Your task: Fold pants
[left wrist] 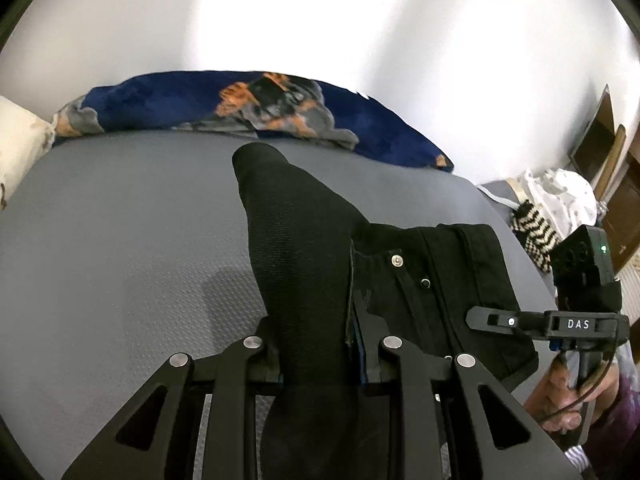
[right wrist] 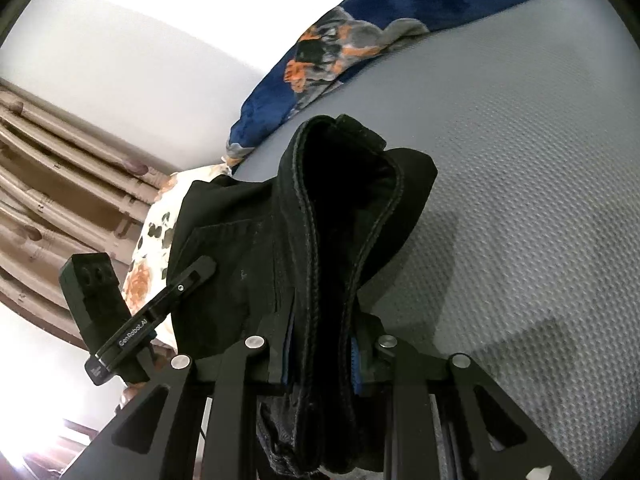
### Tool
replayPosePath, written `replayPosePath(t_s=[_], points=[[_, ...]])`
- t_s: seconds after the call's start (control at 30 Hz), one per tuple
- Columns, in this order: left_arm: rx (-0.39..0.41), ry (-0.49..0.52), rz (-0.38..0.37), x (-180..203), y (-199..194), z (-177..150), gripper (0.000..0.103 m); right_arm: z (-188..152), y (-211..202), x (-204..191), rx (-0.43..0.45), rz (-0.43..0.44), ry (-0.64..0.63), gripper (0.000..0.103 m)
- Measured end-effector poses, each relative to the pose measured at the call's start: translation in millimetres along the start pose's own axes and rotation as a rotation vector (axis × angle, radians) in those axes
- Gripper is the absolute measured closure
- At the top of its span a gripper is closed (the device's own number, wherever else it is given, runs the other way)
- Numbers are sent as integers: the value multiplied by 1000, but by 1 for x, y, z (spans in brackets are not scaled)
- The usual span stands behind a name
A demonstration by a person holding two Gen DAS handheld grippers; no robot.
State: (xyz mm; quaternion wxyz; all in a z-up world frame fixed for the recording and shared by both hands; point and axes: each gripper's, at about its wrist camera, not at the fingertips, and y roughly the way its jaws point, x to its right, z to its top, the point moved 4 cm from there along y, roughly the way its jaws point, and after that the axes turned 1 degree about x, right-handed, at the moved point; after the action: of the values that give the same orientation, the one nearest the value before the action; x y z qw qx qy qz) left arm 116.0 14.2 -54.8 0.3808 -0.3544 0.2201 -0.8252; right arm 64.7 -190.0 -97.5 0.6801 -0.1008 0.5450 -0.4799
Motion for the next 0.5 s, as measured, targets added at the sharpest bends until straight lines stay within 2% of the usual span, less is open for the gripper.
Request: replayPosePath(t_s=[0.5], points=[[39,-30,75,-50,0,28,78,24,49,-37,-39,28,-43,83]])
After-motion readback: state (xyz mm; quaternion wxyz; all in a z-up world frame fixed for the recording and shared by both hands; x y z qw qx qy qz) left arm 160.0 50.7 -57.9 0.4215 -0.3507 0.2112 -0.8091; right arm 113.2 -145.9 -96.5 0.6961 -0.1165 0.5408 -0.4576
